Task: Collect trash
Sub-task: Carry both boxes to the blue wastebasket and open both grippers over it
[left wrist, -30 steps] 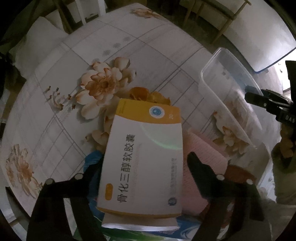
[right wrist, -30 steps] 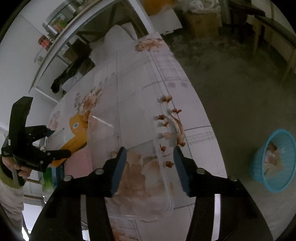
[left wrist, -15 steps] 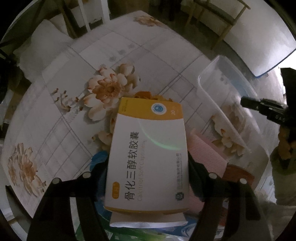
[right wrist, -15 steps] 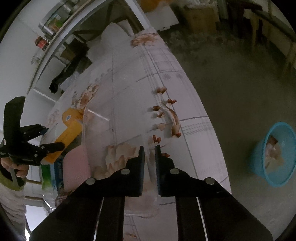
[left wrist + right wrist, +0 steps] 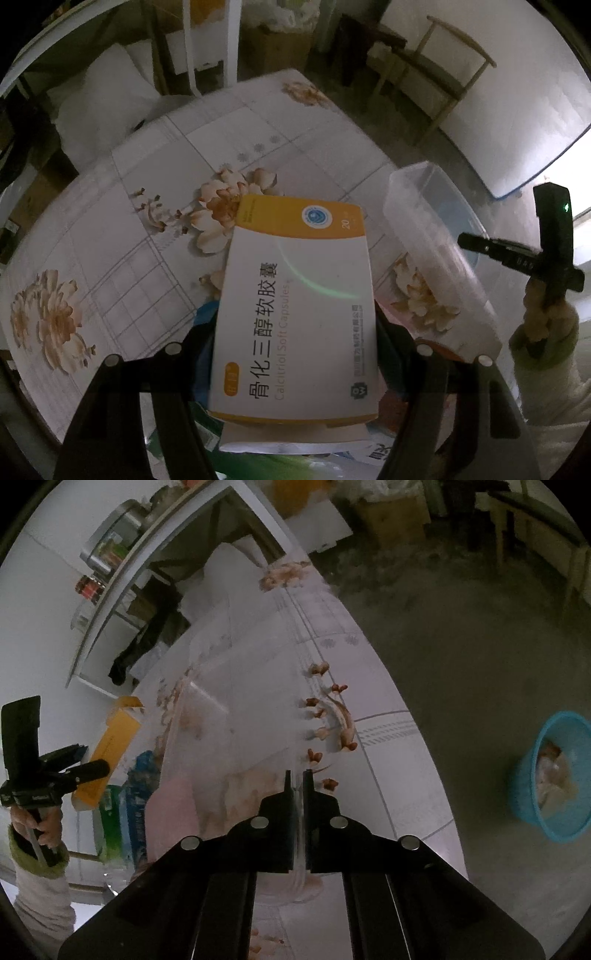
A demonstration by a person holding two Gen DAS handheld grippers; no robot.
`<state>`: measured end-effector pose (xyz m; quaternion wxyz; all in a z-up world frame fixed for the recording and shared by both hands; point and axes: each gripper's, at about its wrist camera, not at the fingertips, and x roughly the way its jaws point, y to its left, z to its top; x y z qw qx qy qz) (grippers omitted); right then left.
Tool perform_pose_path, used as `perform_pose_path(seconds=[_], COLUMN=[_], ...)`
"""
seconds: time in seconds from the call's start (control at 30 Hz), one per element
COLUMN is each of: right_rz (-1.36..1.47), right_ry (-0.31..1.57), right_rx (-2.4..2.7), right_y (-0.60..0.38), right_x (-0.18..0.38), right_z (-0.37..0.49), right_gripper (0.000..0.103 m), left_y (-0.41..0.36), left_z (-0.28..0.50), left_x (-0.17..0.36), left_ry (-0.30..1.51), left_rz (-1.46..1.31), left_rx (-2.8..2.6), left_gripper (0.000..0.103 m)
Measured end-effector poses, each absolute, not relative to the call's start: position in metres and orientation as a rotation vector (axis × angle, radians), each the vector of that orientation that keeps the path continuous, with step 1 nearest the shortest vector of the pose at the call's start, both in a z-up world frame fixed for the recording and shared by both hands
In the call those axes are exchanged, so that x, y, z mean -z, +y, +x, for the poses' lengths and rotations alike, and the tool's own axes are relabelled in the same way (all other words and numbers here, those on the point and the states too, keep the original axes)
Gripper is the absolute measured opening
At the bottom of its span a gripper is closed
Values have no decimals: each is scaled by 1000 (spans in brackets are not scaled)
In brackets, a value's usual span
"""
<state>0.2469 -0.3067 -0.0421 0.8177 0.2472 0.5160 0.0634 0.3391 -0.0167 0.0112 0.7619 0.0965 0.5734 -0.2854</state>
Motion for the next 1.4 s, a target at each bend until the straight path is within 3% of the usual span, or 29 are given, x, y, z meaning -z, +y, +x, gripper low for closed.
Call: perform_pose_path(seconds=[0.73, 1.1, 1.4], right_rz=[626, 737, 870], right_ry=[973, 910, 877], right_rx=[-113, -18, 189], right_y=[-343, -403, -487], right_x=[19, 27, 57], right_z=[193, 134, 60], right_gripper=[3, 3, 3], left_y=[-69, -174, -303], left_z=[290, 260, 227], left_x=[-72, -75, -43], left_ry=[1088, 1076, 1143], left_rz=[161, 212, 304], left_rx=[712, 828, 978], left_gripper=[69, 69, 69])
